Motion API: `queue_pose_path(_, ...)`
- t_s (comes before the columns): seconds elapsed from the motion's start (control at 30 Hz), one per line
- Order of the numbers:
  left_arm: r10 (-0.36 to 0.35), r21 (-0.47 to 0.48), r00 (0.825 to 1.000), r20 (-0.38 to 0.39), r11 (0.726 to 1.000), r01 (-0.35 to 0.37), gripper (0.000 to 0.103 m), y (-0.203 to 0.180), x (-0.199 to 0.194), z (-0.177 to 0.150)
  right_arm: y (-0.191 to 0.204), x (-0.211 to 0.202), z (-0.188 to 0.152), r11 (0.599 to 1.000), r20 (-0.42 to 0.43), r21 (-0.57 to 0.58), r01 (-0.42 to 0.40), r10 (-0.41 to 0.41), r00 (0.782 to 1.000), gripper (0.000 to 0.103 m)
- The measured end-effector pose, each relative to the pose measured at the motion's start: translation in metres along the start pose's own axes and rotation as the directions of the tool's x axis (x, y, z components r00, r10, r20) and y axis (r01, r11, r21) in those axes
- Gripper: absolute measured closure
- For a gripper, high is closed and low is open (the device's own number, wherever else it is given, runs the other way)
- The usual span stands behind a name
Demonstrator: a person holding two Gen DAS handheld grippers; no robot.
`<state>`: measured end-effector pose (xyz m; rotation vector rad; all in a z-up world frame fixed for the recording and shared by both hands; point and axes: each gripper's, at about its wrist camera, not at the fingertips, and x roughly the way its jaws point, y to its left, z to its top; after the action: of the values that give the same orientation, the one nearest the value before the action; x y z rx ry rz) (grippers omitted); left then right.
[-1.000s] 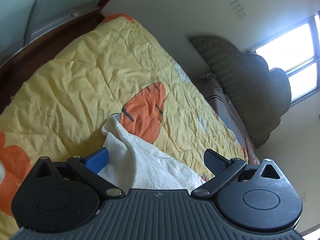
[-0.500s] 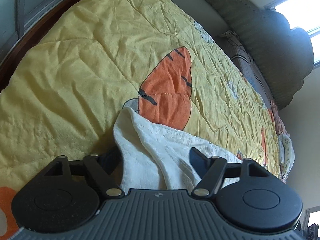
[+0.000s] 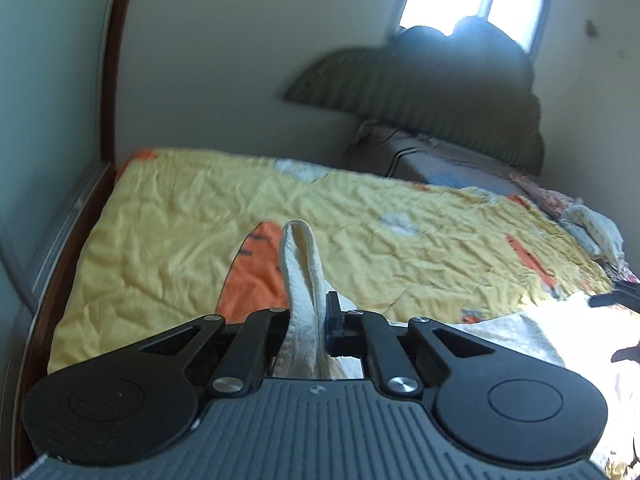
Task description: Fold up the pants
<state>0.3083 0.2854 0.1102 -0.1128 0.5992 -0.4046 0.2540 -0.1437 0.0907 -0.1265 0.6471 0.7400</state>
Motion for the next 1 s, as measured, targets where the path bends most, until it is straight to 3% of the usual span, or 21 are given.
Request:
queue_pose_path(0.1, -0.083, 0.083, 0.991, 0.108, 0.994, 0.074, 0.094, -0.024, -0.035, -0.006, -0.023, 0.023, 0.016, 1.0, -0.048, -0.023, -0.016, 0.015, 0.999, 0.0)
queue_pose_path(0.23, -0.13, 0.14, 0.975, 0.179, 0.985, 0.106, 0.094, -0.043, -0.063, -0.017, -0.055, 0.062, 0.03, 0.998, -0.142, -0.021, -0.058, 0.055, 0.988, 0.0)
queue_pose_path(0.4, -0.186, 0.165, 0.955, 0.23, 0.975, 0.15, 0.094, -0.058, -0.081, -0.027, -0.073, 0.099, 0.029, 0.984, -0.275, 0.025, -0.176, 0.176, 0.945, 0.001)
queue_pose_path(0.57, -0.217, 0.17, 0.94, 0.262, 0.97, 0.176, 0.094, -0.062, -0.095, -0.036, -0.073, 0.122, 0.025, 0.977, -0.356, 0.004, -0.214, 0.202, 0.912, 0.001)
queue_pose_path(0.6, -0.214, 0.167, 0.941, 0.264, 0.971, 0.174, 0.094, -0.061, -0.095, -0.038, -0.073, 0.126, 0.024, 0.974, -0.371, 0.012, -0.227, 0.215, 0.903, 0.012)
queue_pose_path(0.63, -0.211, 0.161, 0.941, 0.264, 0.972, 0.173, 0.094, -0.06, -0.095, -0.039, -0.073, 0.129, 0.023, 0.974, -0.385, 0.012, -0.227, 0.214, 0.898, 0.035)
queue_pose_path(0.7, -0.209, 0.151, 0.942, 0.262, 0.973, 0.173, 0.094, -0.057, -0.096, -0.041, -0.073, 0.129, 0.024, 0.975, -0.374, 0.006, -0.224, 0.21, 0.903, 0.055)
queue_pose_path(0.73, -0.204, 0.145, 0.943, 0.261, 0.975, 0.171, 0.094, -0.056, -0.097, -0.043, -0.075, 0.131, 0.025, 0.97, -0.379, 0.035, -0.242, 0.237, 0.895, 0.078)
queue_pose_path(0.77, -0.199, 0.137, 0.945, 0.259, 0.976, 0.168, 0.094, -0.056, -0.099, -0.044, -0.074, 0.13, 0.026, 0.968, -0.381, 0.047, -0.248, 0.247, 0.891, 0.086)
queue_pose_path(0.83, -0.188, 0.121, 0.947, 0.259, 0.979, 0.161, 0.094, -0.054, -0.098, -0.046, -0.067, 0.124, 0.025, 0.973, -0.378, 0.015, -0.229, 0.217, 0.9, 0.095)
queue_pose_path(1.0, -0.16, 0.015, 0.95, 0.269, 0.987, 0.162, 0.094, -0.036, -0.099, -0.048, -0.043, 0.07, 0.035, 0.974, -0.277, -0.02, -0.225, 0.21, 0.938, 0.099)
